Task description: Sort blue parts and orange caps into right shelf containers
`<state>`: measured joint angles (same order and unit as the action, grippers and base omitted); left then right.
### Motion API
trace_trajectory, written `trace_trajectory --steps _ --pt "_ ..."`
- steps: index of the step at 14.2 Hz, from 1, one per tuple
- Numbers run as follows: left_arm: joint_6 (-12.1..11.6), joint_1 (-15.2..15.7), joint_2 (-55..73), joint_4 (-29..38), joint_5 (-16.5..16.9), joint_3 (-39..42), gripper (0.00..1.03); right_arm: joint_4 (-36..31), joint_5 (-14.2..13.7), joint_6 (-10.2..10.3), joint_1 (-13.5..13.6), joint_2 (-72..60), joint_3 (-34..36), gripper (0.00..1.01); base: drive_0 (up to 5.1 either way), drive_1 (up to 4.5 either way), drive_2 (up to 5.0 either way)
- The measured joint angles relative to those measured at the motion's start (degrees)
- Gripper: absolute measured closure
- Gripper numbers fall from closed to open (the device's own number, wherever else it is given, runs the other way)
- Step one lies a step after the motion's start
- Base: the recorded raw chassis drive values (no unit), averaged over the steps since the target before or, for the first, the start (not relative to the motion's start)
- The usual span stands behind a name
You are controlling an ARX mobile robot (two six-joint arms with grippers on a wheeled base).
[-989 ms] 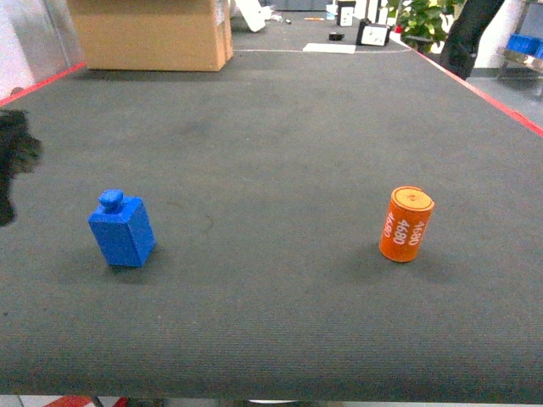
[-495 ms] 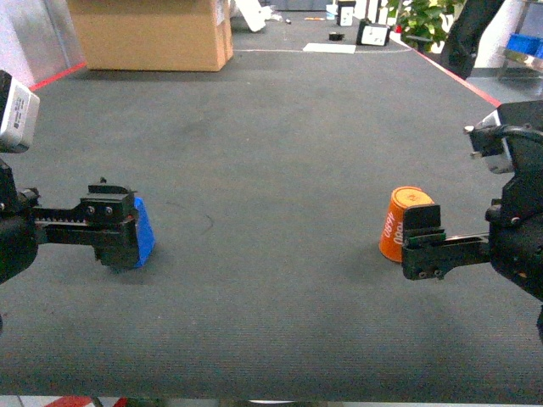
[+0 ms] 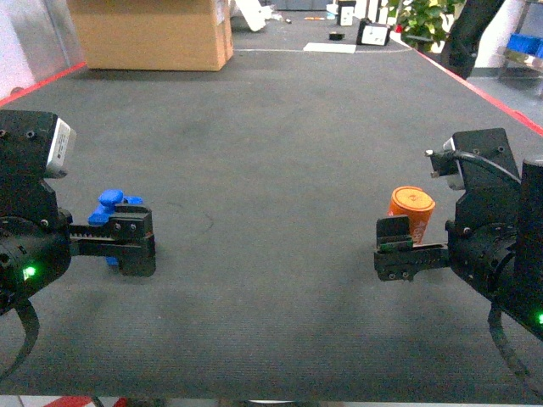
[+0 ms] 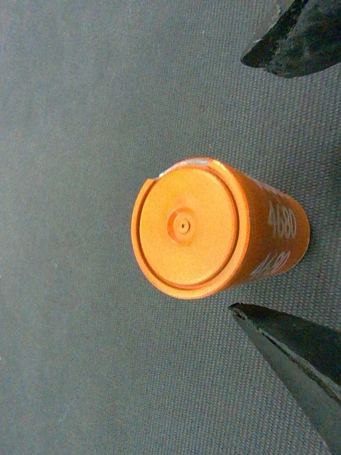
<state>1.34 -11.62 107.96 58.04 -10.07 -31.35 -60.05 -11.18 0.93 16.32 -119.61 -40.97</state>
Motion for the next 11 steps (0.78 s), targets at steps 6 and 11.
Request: trace_trajectory --steps 6,11 --pt "0.3 1.6 9.2 0.0 0.1 -7.0 0.05 -1.0 -1.5 1.4 0.2 -7.0 -5.7 0.03 0.0 0.0 0.0" --pt "1.5 1.6 11.5 -0.3 0.2 -8.9 0.56 -1.6 -3.3 0.7 0.1 -8.5 -6.6 0.54 0.0 0.0 0.0"
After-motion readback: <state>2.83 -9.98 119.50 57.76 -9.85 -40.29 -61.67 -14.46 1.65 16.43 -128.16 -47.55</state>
